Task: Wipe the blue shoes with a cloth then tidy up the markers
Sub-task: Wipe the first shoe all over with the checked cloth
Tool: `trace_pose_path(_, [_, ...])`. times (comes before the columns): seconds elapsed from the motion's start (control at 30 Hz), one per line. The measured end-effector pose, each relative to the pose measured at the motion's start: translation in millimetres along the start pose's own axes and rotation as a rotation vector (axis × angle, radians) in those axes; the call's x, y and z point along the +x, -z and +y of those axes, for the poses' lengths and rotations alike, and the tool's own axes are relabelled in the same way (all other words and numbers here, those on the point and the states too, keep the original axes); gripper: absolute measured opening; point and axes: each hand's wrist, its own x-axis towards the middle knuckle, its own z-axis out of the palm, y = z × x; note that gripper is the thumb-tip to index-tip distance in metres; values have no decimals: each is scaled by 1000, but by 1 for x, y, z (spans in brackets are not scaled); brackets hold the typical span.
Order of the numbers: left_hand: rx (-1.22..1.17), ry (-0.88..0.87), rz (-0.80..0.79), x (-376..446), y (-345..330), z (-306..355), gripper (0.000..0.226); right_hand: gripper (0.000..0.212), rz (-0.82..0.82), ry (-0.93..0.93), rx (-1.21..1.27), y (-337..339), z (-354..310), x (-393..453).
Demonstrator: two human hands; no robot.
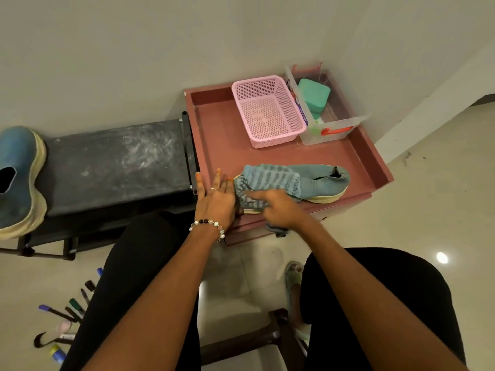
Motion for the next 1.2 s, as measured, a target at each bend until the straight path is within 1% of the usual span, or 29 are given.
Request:
trace_pose_path(0.03, [-4, -2, 0, 1, 0, 1, 68, 59, 13, -45, 132, 14, 9, -8])
trace_pose_path(0.1, [-37, 9, 1, 5, 0, 2, 72, 51, 73, -128, 409, 42, 17, -26])
trace_pose_path(0.2, [-44, -39, 79, 11, 0, 7, 62, 43, 243, -307, 731, 75, 20, -49])
trace_pose_path(0.27, [-78, -116, 160, 13, -1, 14, 55, 41, 441, -387, 867, 92, 28, -65])
trace_pose_path(0.4, [-295, -262, 200, 16, 1, 40, 49, 36, 914, -419, 1189, 118, 48, -89])
trace_pose_path(0.47, [-387, -379, 266, 16, 3, 56, 45, 36, 1155, -396, 1308, 125, 61, -97])
trace_pose_path(0.5, [-401, -418, 297, 15, 4, 65, 46, 36, 1265, -358, 1346, 128, 67, -100])
trace_pose_path(0.53, [-408, -443, 328, 16, 3, 72, 50, 36, 1348, -318, 1366, 130, 73, -101])
trace_pose_path(0.57, [-401, -470, 344, 18, 3, 80, 56, 36, 1396, -302, 1360, 132, 79, -101])
trace_pose_path(0.63, [-361, -523, 288, 23, 2, 94, 70, 36, 1393, -332, 1285, 133, 89, -97])
trace_pose_path(0.7, [-238, -532, 174, 27, -2, 104, 82, 36, 1336, -367, 1194, 131, 97, -88])
trace_pose_path(0.77, [-161, -480, 149, 32, -2, 106, 81, 37, 1338, -390, 1172, 129, 107, -77])
trace_pose_path(0.8, [-165, -472, 163, 33, -1, 104, 81, 39, 1359, -397, 1188, 129, 112, -72])
trace_pose_path(0.87, [-216, -521, 277, 39, -3, 101, 77, 41, 1400, -400, 1251, 130, 120, -64])
trace_pose_path(0.93, [-233, -607, 413, 44, -9, 100, 61, 40, 1417, -391, 1299, 132, 125, -57])
trace_pose_path(0.97, [-248, -633, 440, 44, -10, 99, 54, 40, 1415, -380, 1310, 133, 127, -54])
trace_pose_path(1.03, [-316, -634, 462, 44, -5, 96, 51, 40, 1403, -354, 1331, 132, 130, -46])
trace_pose_path(1.1, [-400, -598, 479, 48, 1, 86, 47, 39, 1401, -345, 1365, 131, 131, -40])
trace_pose_path(1.17, [-472, -537, 457, 51, 7, 72, 40, 40, 1412, -350, 1393, 130, 132, -37])
trace_pose_path(1.2, [-492, -506, 437, 52, 9, 64, 40, 41, 1421, -348, 1400, 130, 131, -37])
